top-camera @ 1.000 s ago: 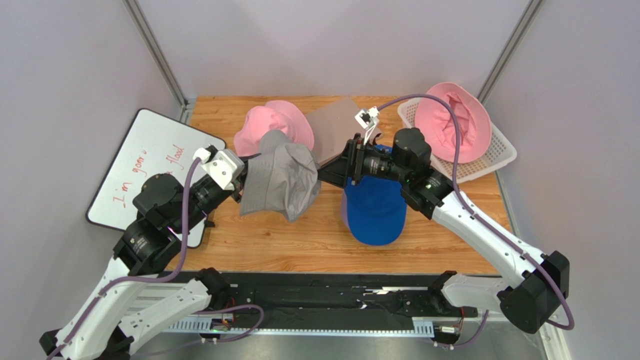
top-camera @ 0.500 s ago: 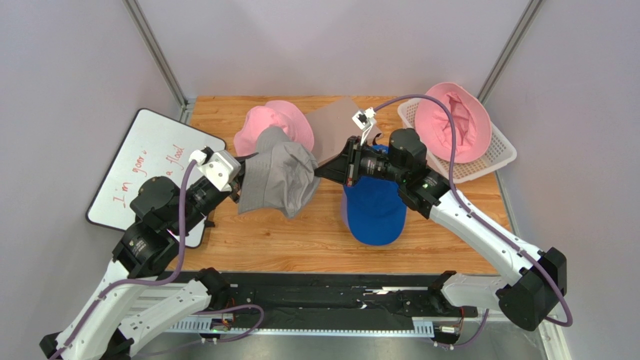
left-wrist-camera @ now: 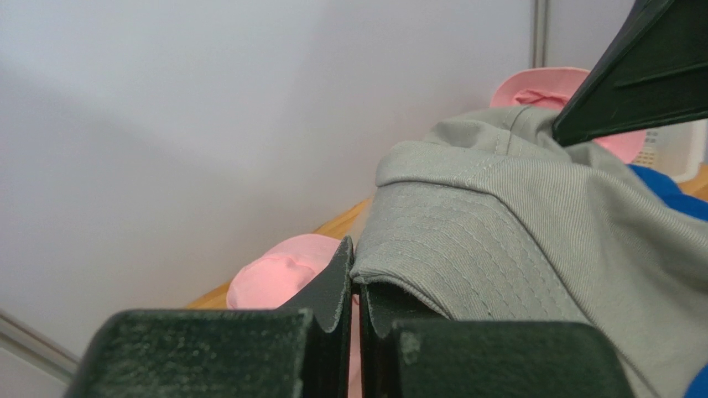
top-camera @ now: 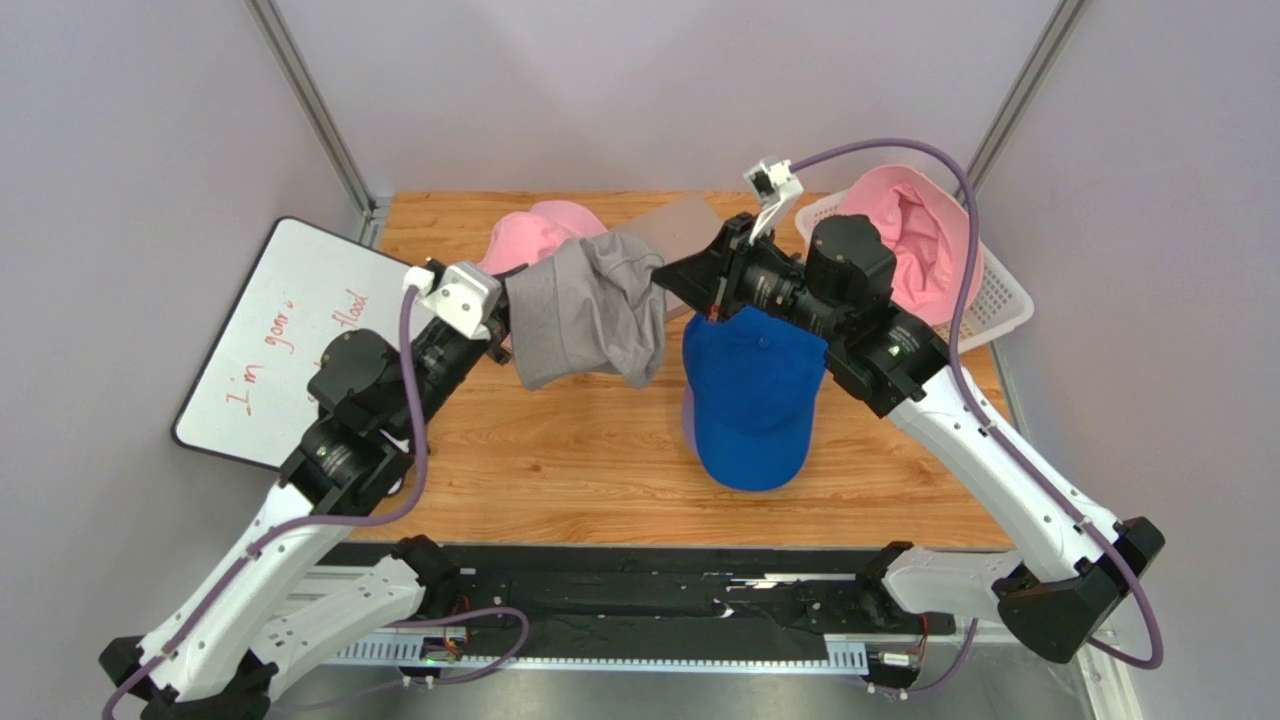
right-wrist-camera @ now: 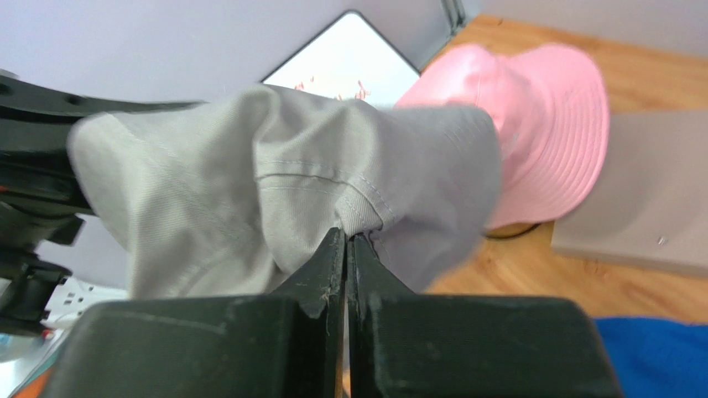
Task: Stack the hats
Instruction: Stack the hat on the hat.
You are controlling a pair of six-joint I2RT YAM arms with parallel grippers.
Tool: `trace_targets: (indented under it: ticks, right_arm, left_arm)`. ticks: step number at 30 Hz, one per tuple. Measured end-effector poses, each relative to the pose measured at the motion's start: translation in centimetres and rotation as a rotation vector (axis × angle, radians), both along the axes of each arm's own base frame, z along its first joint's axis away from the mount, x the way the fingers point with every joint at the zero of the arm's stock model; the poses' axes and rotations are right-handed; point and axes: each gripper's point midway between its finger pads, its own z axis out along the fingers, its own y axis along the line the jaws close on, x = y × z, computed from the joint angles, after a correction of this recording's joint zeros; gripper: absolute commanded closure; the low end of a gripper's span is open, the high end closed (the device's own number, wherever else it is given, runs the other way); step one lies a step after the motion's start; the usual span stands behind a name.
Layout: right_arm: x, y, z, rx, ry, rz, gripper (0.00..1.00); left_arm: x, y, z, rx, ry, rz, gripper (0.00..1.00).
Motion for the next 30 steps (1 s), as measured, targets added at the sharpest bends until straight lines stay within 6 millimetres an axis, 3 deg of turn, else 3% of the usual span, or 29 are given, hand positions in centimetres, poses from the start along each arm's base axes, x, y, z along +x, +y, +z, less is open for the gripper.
trace_targets:
  ticks: [5, 8, 16, 20, 23, 24, 27, 28, 30]
  right_arm:
    - [2.7, 0.8, 1.5, -0.023, -0.052, -0.052, 1.00]
    - [4.9, 2.0, 0.3, -0.067, -0.038, -0.071, 1.00]
    - [10.4, 5.8, -4.3, -0.161, 0.014, -0.077, 1.00]
    - [11.7, 6.8, -5.3, -0.173, 0.021, -0.080, 1.00]
    - [12.3, 7.3, -4.6, -0.164, 0.006, -0.081, 1.00]
    - [12.6, 7.5, -4.1, -0.156, -0.004, -0.081, 1.00]
    - [13.4, 8.1, -2.9, -0.135, -0.031, -0.083, 1.00]
    - [13.6, 8.3, -2.7, -0.132, -0.035, -0.084, 1.00]
    - [14.1, 8.7, -2.6, -0.129, -0.038, -0.081, 1.00]
  left_arm:
    - [4.5, 0.8, -2.3, 0.017, 0.017, 0.111, 1.00]
    - [7.6, 2.6, -4.5, 0.029, 0.064, 0.182, 1.00]
    - [13.0, 5.8, -6.2, -0.006, 0.087, 0.280, 1.00]
    - [15.7, 7.5, -8.0, -0.026, 0.124, 0.307, 1.00]
    - [17.8, 9.0, -9.1, -0.059, 0.149, 0.324, 1.00]
    - [18.4, 9.4, -9.4, -0.067, 0.159, 0.328, 0.98]
    - [20.2, 10.0, -10.1, -0.099, 0.190, 0.328, 0.82]
    - [20.6, 10.2, -10.3, -0.112, 0.201, 0.331, 0.63]
    - [21.6, 11.1, -10.9, -0.143, 0.231, 0.362, 0.54]
